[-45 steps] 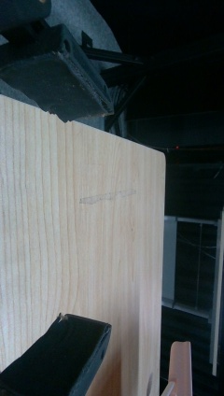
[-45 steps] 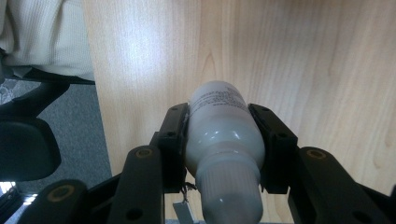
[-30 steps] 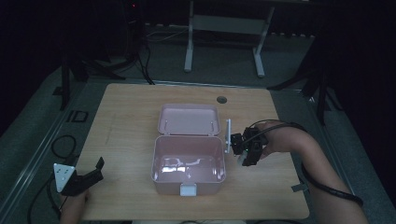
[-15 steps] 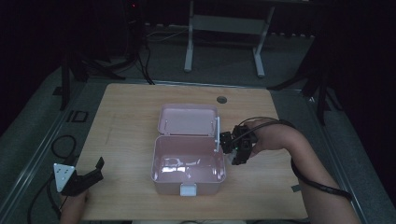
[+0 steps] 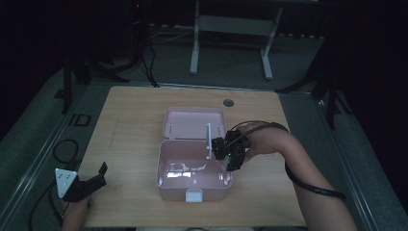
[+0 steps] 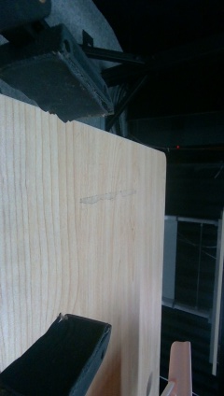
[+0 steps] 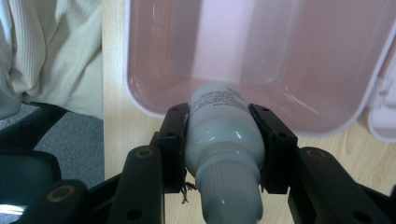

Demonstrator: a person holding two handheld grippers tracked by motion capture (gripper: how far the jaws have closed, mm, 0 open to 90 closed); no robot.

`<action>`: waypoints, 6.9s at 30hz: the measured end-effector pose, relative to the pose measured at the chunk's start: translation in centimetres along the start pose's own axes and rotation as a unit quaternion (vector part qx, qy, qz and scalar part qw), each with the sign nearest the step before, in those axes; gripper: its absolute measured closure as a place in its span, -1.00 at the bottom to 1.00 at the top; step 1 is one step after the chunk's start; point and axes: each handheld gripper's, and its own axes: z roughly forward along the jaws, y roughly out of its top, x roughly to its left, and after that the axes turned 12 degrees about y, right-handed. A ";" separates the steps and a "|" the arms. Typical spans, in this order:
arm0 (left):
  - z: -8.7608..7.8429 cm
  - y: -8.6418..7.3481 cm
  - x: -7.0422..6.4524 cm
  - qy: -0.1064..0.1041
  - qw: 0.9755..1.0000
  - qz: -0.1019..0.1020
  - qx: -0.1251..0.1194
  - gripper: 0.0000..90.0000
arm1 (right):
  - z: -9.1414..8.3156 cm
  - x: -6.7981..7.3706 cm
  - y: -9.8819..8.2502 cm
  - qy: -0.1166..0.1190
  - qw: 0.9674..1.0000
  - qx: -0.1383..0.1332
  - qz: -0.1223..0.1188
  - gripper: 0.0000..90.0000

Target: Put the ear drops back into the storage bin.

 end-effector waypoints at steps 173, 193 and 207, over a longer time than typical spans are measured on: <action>0.0 0.0 -0.1 0.003 1.000 0.002 0.001 -0.99 | 15.9 -3.6 -15.4 -0.207 0.858 -0.356 0.307 -0.70; 0.0 0.0 -0.1 0.003 1.000 0.000 0.001 -0.99 | 18.2 -2.2 -18.2 -0.291 0.756 -0.429 0.401 -0.70; 0.0 0.0 -0.1 0.004 1.000 0.001 0.001 -0.99 | 19.4 -1.4 -19.9 -0.337 0.678 -0.456 0.468 -0.70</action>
